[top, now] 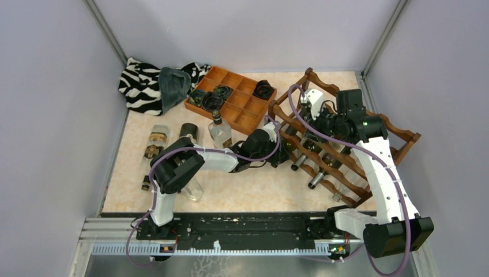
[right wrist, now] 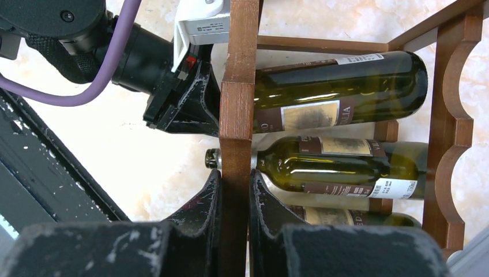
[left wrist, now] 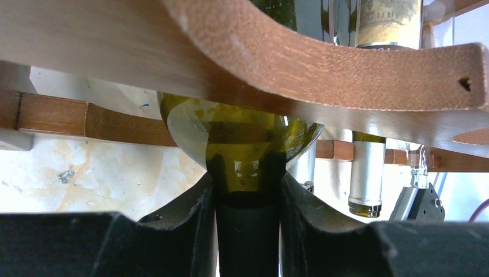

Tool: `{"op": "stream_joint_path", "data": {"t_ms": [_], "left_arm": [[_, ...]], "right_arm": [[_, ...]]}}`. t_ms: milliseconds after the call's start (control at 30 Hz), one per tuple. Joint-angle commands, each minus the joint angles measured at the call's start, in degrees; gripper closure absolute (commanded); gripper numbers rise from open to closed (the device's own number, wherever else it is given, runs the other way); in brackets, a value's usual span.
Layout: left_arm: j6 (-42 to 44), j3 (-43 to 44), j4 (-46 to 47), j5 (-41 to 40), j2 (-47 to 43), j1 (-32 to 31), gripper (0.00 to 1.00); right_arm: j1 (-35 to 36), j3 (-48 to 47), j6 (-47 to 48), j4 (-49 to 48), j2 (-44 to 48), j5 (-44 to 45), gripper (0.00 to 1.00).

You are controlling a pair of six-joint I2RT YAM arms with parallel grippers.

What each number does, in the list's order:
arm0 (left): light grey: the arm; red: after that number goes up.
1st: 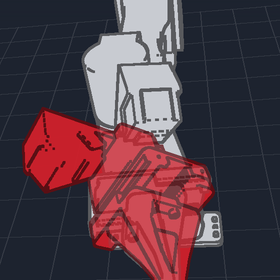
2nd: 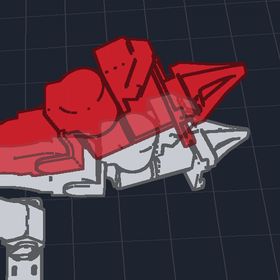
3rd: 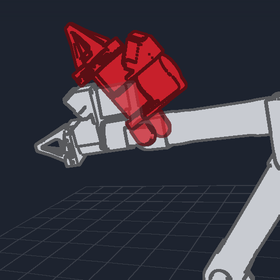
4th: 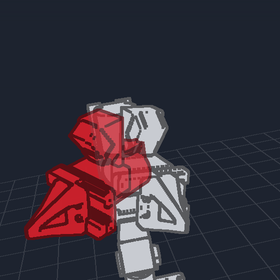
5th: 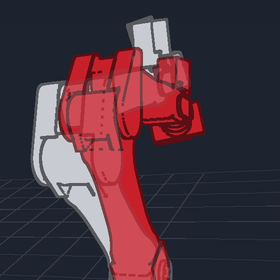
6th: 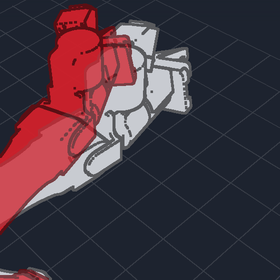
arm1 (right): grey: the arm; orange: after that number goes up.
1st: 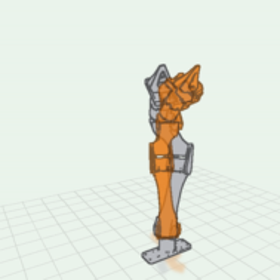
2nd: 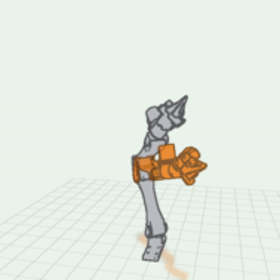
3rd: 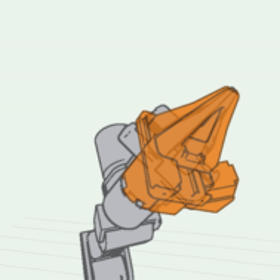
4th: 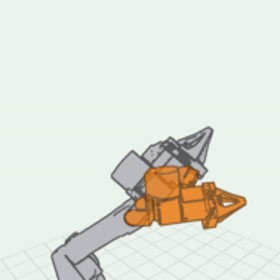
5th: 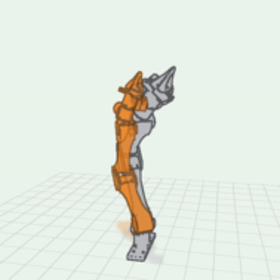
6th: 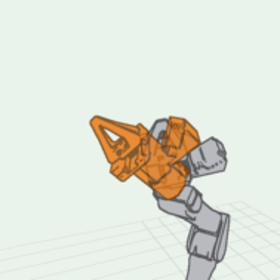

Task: Put the wine bottle on the wine rack
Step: Place the wine bottle in the wine rack.

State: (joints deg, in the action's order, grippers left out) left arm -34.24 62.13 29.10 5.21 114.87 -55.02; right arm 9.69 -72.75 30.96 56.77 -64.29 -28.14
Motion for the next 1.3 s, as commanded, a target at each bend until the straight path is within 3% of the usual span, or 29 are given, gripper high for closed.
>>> {"op": "stream_joint_path", "data": {"t_ms": [0, 200, 800, 1267], "left_arm": [[-0.6, 3.7, 0.2, -3.2, -3.0, 2.5, 0.91], [0.6, 4.5, -3.0, -3.3, -4.0, 2.5, 0.84], [4.7, 5.6, -9.3, -6.5, -4.0, 2.5, 0.77], [4.1, 7.7, -12.1, -3.7, -2.6, 2.7, 0.56]], "right_arm": [[1.4, -2.1, 0.9, -0.8, 2.7, -16.4, 1.0], [1.4, -2.4, 0.8, -0.7, 2.8, -16.4, 1.0], [1.3, -1.8, 0.8, -1.0, 2.8, -16.2, 1.0], [1.3, -1.0, 0.8, -1.3, 2.8, -16.2, 1.0]]}}
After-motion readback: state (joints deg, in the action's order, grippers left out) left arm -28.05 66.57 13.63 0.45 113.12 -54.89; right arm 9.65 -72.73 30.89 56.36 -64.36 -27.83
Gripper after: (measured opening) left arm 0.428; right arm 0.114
